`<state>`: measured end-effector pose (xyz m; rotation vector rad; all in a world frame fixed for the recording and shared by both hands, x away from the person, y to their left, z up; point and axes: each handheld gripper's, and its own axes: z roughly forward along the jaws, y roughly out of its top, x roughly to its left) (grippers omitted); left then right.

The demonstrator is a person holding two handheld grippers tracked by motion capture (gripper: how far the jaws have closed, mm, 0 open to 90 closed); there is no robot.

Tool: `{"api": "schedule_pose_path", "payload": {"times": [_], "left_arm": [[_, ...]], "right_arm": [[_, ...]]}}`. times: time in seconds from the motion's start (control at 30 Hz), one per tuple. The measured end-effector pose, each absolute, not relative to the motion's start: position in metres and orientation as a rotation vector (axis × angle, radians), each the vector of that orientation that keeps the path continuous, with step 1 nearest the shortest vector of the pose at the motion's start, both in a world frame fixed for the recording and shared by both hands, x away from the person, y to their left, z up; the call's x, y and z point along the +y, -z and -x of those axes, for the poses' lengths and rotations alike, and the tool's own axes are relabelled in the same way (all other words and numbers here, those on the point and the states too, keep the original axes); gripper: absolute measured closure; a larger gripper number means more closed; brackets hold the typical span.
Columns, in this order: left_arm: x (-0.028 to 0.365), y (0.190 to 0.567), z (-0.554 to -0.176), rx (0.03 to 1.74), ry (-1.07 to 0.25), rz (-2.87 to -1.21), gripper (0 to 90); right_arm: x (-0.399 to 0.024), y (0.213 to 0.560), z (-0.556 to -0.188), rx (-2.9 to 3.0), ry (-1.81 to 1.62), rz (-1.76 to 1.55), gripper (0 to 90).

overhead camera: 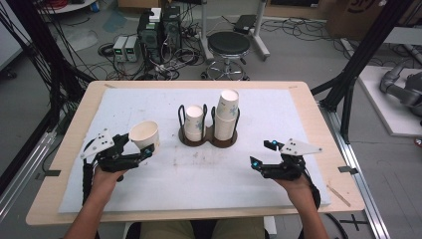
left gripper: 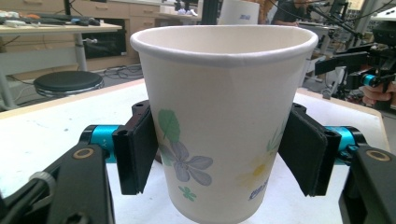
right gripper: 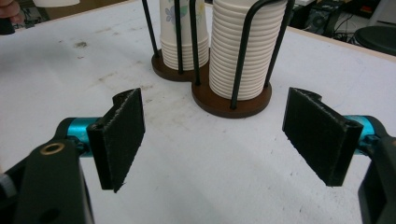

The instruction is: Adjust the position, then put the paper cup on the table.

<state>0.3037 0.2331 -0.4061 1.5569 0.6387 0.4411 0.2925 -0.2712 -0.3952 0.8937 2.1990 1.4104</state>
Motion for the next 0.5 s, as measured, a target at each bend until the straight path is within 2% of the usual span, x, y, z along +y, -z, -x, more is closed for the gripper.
{"api": "schedule_pose_path", "payload": {"times": [0.5], "left_arm": [[0.245, 0.409, -0.304, 0.658, -0.503, -1.535, 32.2]], "right_arm": [[-0.27, 0.395, -0.292, 2.197, -1.421, -0.882, 21.7]]}}
